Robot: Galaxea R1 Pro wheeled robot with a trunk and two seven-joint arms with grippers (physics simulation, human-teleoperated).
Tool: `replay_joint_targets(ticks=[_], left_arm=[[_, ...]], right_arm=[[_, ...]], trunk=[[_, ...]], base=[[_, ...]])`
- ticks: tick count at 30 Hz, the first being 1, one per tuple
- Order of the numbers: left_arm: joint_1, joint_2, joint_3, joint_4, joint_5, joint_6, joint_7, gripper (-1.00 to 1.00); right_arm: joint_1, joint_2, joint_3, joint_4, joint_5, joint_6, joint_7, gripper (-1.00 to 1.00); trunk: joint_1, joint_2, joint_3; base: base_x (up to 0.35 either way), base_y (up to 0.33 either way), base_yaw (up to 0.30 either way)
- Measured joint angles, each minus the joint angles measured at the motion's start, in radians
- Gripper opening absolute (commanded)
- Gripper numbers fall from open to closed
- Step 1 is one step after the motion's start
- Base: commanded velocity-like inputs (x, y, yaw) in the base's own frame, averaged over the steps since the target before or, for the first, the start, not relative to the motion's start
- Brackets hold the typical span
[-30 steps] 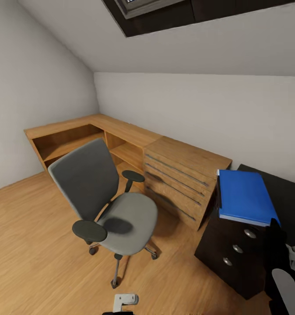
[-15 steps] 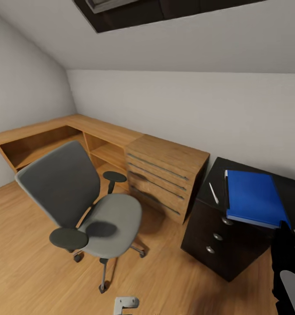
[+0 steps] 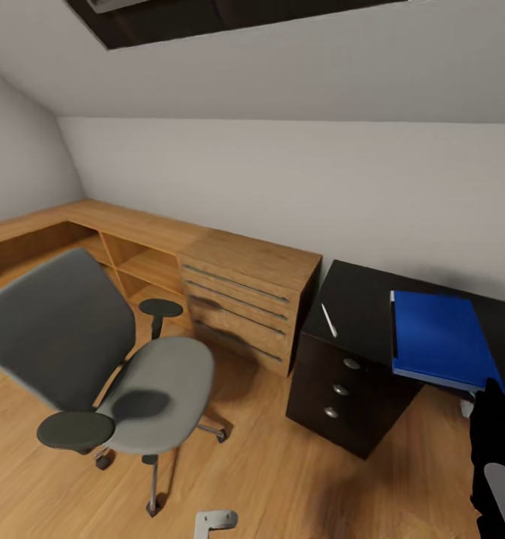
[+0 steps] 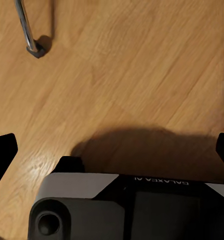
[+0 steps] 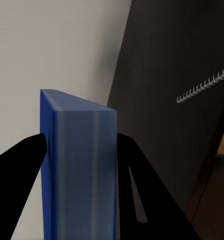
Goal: In the bedroom, organize the workspace by keeping the computer under the desk, ensuring the monitor is on the desk, placing the keyboard on the desk next to the monitor, placing the mouse on the desk next to the keyboard, moving the folder from the swivel chair onto the desk next to the mouse, stacking the notebook on top of the folder with the pen on top of the notebook, and positioning the swivel chair next to the desk.
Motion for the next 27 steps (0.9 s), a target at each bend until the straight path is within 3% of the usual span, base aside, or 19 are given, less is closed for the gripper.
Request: replay_joint_targets(ticks=[17,27], left_arm=[[0.000,-0.009,0.001,0.002,0.001,0.001,0.000,1.00],[0.000,-0.009,-0.027,0.015,0.001,0.001,0.000,1.00]], right_arm=[[0.000,-0.010,-0.001,0.000,0.008,-0.001,-0.003,-1.00],[0.000,-0.010,-0.002,0.000,0.007,-0.002,-0.004,-1.00]], trunk=[[0.000,0.000,0.002],[0.000,0.000,0.003]], base=[[0.000,0.000,-0.299],[0.000,0.000,-0.298]])
